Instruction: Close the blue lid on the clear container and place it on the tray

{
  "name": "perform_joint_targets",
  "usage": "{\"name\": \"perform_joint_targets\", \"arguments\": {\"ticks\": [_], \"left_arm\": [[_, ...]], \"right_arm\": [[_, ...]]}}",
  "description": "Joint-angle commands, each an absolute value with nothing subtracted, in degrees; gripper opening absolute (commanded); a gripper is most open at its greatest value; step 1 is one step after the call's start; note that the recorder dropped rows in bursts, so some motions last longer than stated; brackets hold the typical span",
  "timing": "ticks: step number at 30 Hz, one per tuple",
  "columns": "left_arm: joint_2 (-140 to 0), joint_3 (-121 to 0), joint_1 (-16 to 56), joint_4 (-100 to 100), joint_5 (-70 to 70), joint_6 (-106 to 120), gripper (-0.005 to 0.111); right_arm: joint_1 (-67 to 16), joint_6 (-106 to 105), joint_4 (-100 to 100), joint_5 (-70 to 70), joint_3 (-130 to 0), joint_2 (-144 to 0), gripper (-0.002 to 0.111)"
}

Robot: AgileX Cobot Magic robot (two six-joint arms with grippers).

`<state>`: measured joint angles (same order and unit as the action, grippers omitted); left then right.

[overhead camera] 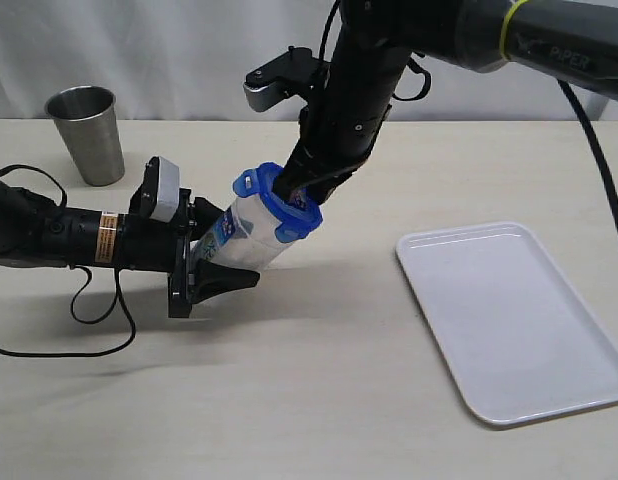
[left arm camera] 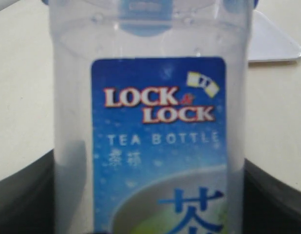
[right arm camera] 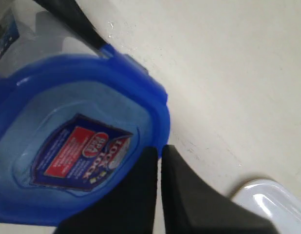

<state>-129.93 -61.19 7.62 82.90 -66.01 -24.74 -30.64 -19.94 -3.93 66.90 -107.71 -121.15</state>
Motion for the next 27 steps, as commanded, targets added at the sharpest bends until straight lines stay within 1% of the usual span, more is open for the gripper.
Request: {"name": "perform_joint_targets", "arguments": {"ticks": [1,5,6,11,14,20,27], "left_arm": [[-129.53,-61.47,8.00,81.32,-69.72,-24.53,0.000],[-129.53,-61.47,8.00,81.32,-64.55,-24.53,0.000],[-129.53,-61.47,8.00,81.32,-63.73,-24.53,0.000],[-129.53,-61.47,8.00,81.32,-62.55,-24.21,0.000],[-129.53,-61.47,8.00,81.32,-61.12,-24.00,0.000],[-129.53,-61.47,8.00,81.32,-60.26,-24.00,0.000],[-129.53,-61.47,8.00,81.32,-60.26,-24.00,0.000]], "right_arm": [[-31.20,-19.68,-6.16,66.89,-107.02,-121.35,0.004],[-30.85,-16.57,-6.34,64.90,-107.02,-120.28,0.006],[-30.71,-15.53,-6.77,64.00,-107.02,-119.80,0.009],[-30.63,-15.22,-11.64,62.64,-108.16,-117.72,0.031],[-30.63,-15.22,-17.20,62.88,-110.42,-116.64,0.037],[-30.98,-12.78,-23.51,63.02,-115.26,-116.24,0.037],[-33.59,-1.55,-8.34,69.55,-115.26,-118.28,0.037]]}}
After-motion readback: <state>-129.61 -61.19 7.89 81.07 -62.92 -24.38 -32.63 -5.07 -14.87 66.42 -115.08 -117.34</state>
